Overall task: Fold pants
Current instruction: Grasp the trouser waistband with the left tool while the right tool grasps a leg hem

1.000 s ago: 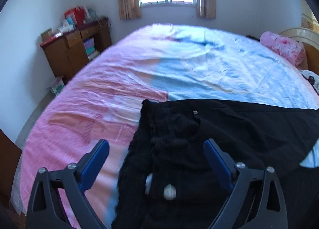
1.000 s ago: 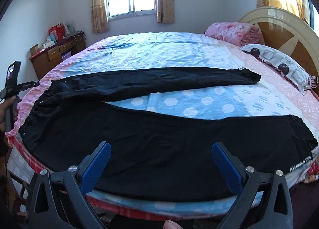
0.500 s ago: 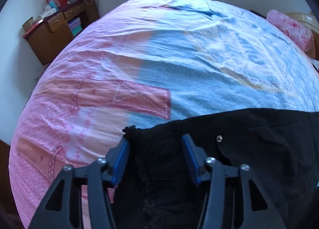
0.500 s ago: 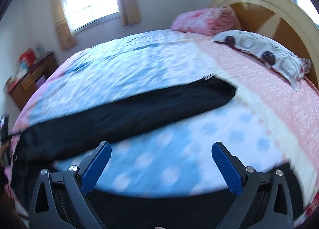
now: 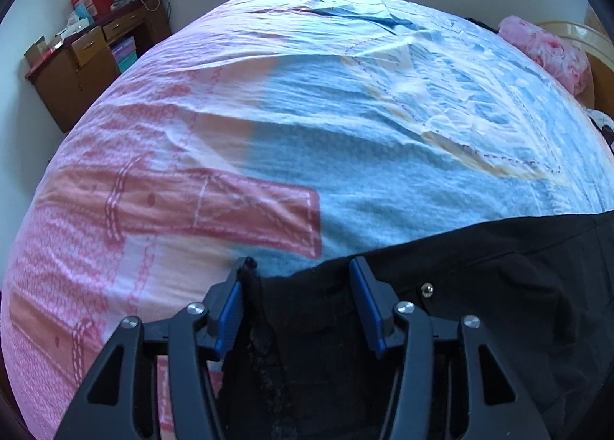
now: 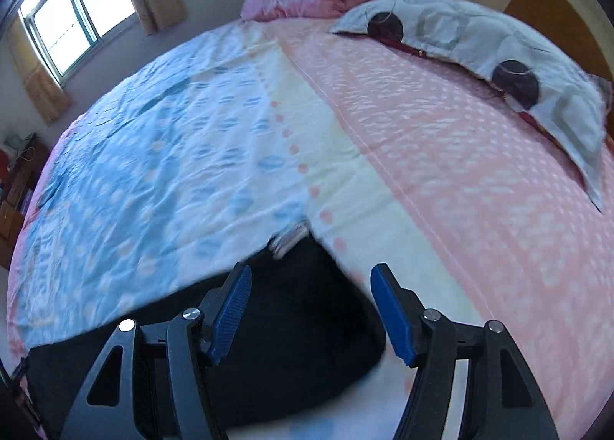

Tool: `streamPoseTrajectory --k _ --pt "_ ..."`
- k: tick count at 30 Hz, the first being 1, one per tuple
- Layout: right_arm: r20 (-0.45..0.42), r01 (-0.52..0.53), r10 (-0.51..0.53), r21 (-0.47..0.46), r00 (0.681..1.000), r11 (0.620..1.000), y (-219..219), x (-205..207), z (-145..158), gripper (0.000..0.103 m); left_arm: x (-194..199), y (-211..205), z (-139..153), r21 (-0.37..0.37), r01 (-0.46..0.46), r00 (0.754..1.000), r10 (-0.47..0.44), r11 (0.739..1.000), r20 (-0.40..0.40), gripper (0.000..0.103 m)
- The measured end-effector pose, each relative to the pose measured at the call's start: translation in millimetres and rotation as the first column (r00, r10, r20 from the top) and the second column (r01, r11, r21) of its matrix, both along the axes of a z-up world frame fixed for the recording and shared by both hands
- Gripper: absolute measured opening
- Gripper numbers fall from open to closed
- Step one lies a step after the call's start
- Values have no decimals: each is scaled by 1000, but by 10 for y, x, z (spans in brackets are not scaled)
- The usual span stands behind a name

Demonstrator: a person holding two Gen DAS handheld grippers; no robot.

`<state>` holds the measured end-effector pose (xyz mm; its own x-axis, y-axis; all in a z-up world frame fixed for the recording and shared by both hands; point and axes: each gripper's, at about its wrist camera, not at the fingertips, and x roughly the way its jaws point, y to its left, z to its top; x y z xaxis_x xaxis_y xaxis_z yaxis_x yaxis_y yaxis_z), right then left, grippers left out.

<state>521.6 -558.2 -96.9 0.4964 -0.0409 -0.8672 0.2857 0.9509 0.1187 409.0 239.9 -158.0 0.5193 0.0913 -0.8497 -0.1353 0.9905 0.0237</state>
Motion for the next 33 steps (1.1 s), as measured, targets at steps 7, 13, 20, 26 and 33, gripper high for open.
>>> streamPoseTrajectory --k 7,13,20,26,33 --pt "-146 -117 122 40 982 992 38 428 -407 60 138 -11 6 10 15 1000 -15 1000 -26 66" --pt "-129 -158 162 43 978 987 64 395 -492 27 140 -7 1 2 21 999 -21 1000 -27 67" --pt "-117 -167 166 -6 979 986 164 286 -452 9 63 -74 43 26 86 996 -86 996 1 39" --pt "-126 -187 179 -56 976 981 256 235 -456 8 0 -97 65 95 90 996 -90 991 -3 59" --pt "-117 -190 180 -75 977 979 259 211 -441 6 -59 -170 126 70 154 988 -154 986 1 22"
